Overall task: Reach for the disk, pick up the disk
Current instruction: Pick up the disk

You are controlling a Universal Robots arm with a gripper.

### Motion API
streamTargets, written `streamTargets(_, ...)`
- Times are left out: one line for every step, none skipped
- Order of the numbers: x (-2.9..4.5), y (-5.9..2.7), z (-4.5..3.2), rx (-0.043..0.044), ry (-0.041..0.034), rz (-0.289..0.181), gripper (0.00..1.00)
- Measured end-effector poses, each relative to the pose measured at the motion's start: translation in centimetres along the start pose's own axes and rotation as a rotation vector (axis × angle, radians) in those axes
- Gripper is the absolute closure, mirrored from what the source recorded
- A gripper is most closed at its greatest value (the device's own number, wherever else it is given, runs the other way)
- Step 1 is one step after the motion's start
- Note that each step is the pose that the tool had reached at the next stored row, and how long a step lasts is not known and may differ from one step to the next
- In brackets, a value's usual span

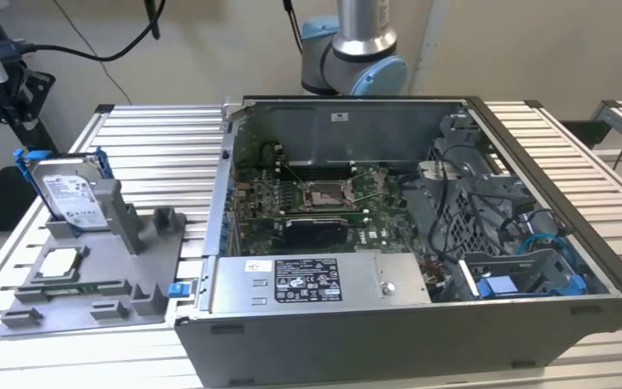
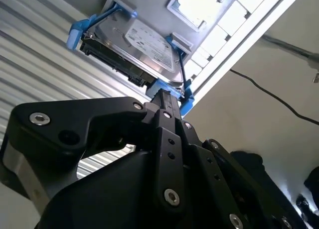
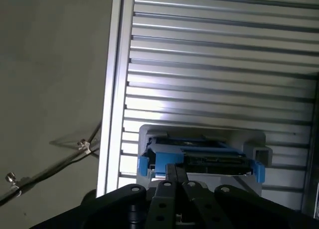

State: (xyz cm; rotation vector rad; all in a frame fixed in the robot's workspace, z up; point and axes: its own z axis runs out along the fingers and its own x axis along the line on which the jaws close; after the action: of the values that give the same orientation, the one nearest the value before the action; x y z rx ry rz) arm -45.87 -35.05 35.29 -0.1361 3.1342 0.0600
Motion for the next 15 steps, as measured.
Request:
streamTargets(0.0, 0.0, 0.01, -0.0001, 0.0004, -0.014, 1.0)
streamTargets(0.0, 0.0, 0.02, -0.0003, 0.0009, -0.031, 1.0)
streamTargets(0.0, 0.0, 0.02, -0.0004, 0.0015, -0.049, 1.0)
streamTargets(0.0, 0.0, 0.01, -0.0004, 0.0023, -0.067, 1.0)
streamTargets(-0.01, 0.0, 0.01, -0.0006, 0.0031, -0.085, 1.0)
streamTargets(0.0, 0.0, 0.01, -0.0006, 0.0037, -0.103, 1.0)
streamTargets(0.0, 0.0, 0.01, -0.0008, 0.0045, -0.125, 1.0)
streamTargets(0.0, 0.0, 0.01, -0.0009, 0.0051, -0.144, 1.0)
streamTargets(-0.01, 0.0, 0.01, -0.0009, 0.0056, -0.161, 1.0)
streamTargets(-0.01, 0.0, 0.01, -0.001, 0.0062, -0.179, 1.0)
streamTargets(-0.01, 0.0, 0.01, -0.0011, 0.0069, -0.197, 1.0)
streamTargets(-0.01, 0.0, 0.01, -0.0012, 0.0076, -0.215, 1.0)
streamTargets(-0.01, 0.0, 0.01, -0.0013, 0.0083, -0.234, 1.0)
streamTargets(-0.01, 0.0, 0.01, -0.0014, 0.009, -0.252, 1.0)
streamTargets(-0.01, 0.0, 0.01, -0.0015, 0.0096, -0.27, 1.0)
